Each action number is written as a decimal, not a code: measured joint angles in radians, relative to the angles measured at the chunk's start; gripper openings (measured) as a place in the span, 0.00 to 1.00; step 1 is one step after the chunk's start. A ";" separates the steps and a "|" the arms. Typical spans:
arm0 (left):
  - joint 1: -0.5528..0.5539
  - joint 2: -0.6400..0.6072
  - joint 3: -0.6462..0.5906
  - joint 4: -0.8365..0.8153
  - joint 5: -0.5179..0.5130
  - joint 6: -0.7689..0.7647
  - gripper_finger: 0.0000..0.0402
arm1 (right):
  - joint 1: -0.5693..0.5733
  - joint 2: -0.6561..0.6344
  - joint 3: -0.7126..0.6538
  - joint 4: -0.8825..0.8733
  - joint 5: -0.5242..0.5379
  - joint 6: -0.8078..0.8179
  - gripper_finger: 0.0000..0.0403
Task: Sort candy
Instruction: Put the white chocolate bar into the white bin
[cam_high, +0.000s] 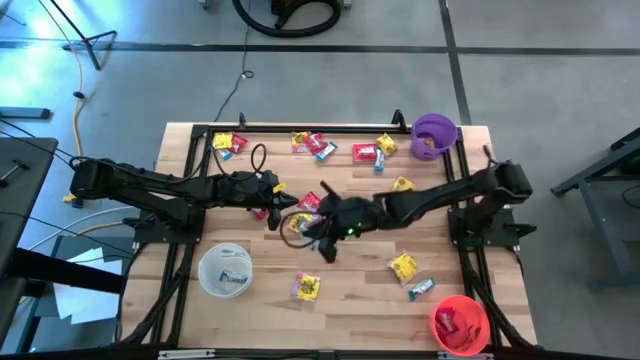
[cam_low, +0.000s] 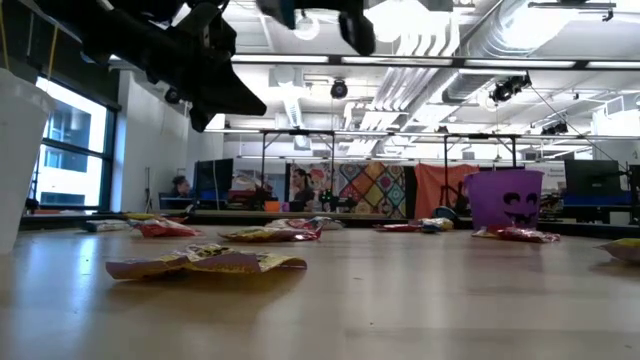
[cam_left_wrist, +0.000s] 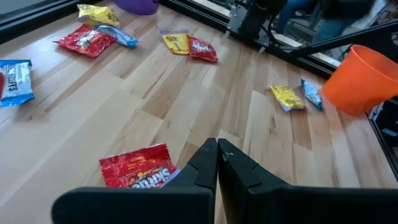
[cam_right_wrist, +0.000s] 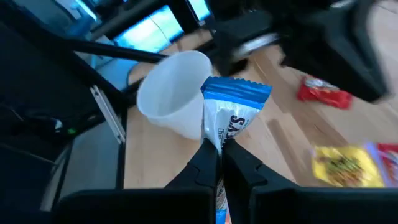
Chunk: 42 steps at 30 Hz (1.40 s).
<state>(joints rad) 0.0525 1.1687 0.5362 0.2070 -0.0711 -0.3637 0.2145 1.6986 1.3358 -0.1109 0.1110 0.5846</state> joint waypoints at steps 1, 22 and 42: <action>0.000 0.000 0.000 0.006 0.000 0.000 0.00 | 0.010 0.020 0.009 0.013 0.015 -0.002 0.01; 0.002 -0.220 0.000 -0.365 -0.093 0.019 0.00 | 0.006 0.318 0.373 0.051 -0.023 -0.212 0.00; -0.288 -0.812 0.000 -0.595 -0.228 0.055 0.00 | -0.035 0.532 0.390 0.441 -0.077 -0.194 0.00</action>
<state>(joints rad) -0.2354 0.3571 0.5365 -0.3879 -0.2992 -0.3092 0.1792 2.2309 1.7254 0.3304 0.0343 0.3910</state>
